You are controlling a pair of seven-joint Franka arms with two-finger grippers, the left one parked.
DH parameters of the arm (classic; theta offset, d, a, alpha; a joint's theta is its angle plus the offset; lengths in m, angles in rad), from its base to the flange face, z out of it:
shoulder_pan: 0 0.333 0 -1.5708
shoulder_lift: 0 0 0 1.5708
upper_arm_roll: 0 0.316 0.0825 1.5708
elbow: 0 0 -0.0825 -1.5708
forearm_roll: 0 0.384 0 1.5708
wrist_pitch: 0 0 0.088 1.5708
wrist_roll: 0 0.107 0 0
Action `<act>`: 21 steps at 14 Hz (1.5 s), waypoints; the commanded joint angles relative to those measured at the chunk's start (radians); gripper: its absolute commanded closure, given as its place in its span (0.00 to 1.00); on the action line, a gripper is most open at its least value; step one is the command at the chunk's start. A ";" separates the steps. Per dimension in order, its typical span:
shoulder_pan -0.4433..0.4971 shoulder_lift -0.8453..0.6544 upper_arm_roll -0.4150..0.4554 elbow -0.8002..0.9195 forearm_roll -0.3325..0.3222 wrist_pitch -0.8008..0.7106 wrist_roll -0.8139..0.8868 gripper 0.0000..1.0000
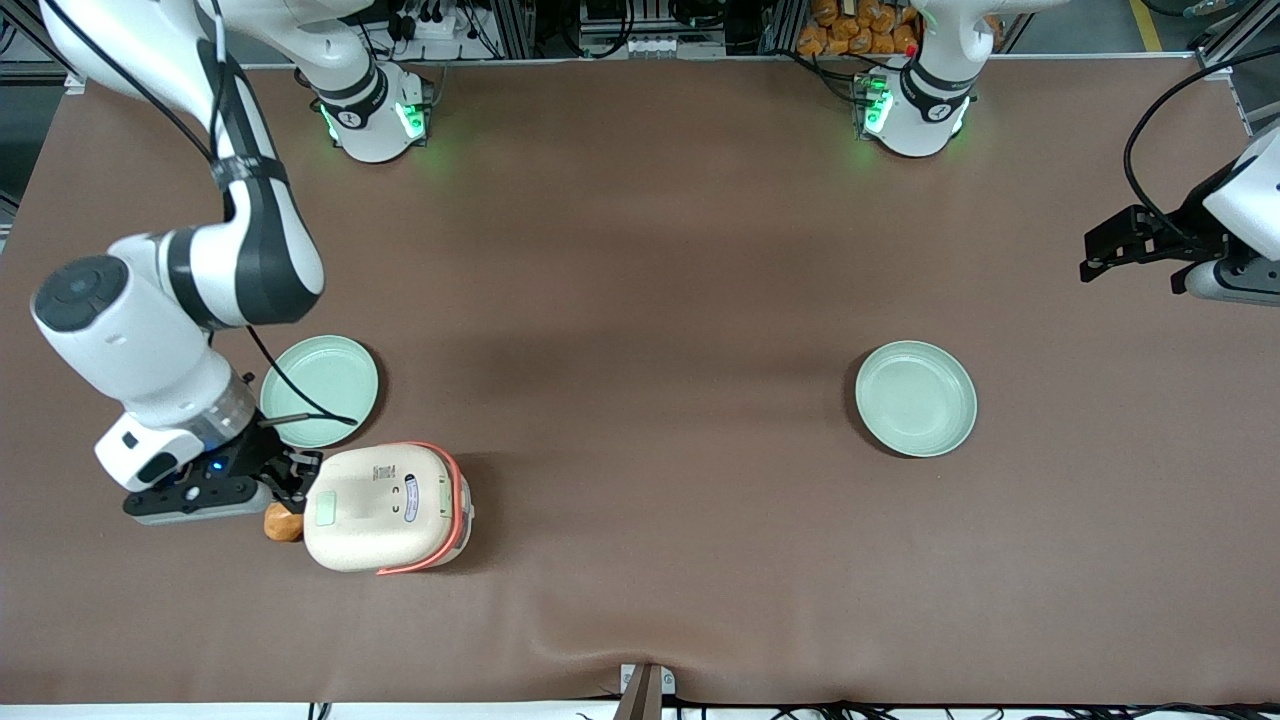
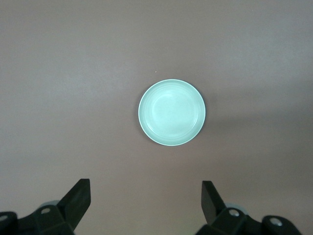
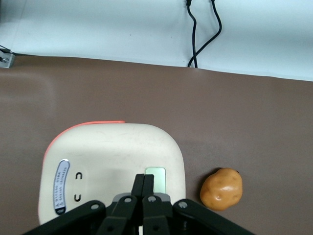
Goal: Press rice cooker button with right arm
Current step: 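Lower the closed right gripper onto the cooker's green button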
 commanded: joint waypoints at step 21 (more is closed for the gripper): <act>0.000 0.112 -0.010 0.000 -0.001 0.032 -0.004 1.00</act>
